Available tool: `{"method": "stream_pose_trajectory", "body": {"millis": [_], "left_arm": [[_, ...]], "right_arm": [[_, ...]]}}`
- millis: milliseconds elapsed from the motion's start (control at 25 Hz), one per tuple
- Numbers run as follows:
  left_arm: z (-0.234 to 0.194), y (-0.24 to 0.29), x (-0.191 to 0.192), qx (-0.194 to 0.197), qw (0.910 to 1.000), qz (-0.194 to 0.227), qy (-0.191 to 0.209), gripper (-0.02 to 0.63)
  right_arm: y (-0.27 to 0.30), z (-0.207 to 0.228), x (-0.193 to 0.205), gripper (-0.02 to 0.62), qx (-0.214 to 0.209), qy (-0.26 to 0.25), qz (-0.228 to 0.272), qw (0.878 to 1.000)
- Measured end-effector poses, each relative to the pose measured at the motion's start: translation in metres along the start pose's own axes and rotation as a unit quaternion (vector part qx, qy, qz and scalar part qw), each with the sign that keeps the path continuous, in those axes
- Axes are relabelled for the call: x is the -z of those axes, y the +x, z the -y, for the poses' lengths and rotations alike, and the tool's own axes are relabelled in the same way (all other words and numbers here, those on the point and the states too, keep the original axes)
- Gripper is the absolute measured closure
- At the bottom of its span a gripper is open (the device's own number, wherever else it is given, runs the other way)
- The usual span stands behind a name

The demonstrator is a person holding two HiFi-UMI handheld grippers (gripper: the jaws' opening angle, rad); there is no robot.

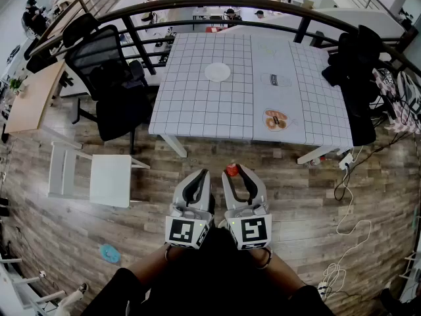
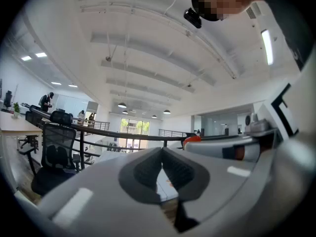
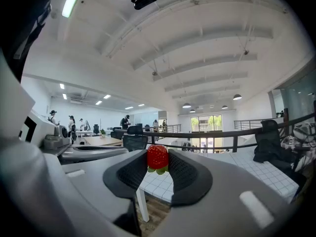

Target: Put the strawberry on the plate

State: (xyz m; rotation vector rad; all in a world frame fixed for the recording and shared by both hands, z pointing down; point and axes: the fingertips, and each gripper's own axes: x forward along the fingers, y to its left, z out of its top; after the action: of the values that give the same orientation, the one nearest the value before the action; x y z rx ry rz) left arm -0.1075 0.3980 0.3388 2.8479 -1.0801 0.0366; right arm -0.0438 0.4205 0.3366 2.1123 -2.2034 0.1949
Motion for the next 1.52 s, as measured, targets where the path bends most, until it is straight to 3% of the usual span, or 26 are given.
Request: {"method": "stream_pose_trajectory", "body": {"millis": [640, 920, 1240, 1440, 1520], "left_arm": [[-0.1, 0.045, 0.017, -0.072, 0.9968, -0.008, -0.032, 0.595], [-0.14, 0.095, 0.006, -0.076, 0.996, 0.008, -0.045, 0.595], [-0.197, 0.146, -0.005, -0.086, 0.995, 0.009, -0.05, 0.596], [-0.216, 0.177, -0.017, -0.07, 0.9965, 0.013, -0.045, 0.595], [-0.221, 0.19, -0.021, -0.057, 0.9964, 0.014, -0.061, 0.595]], "right_arm": [[0.097, 0.001, 0.012, 0.465, -0.032, 0.006, -0.027, 0.999], [0.16, 0.012, 0.0, 0.465, -0.042, -0.02, -0.045, 0.998], [0.22, 0.039, -0.02, 0.465, -0.021, -0.027, -0.05, 0.998], [0.255, 0.051, -0.032, 0.465, -0.006, -0.033, -0.048, 0.998], [0.269, 0.055, -0.036, 0.465, 0.003, -0.034, -0.049, 0.998]]}}
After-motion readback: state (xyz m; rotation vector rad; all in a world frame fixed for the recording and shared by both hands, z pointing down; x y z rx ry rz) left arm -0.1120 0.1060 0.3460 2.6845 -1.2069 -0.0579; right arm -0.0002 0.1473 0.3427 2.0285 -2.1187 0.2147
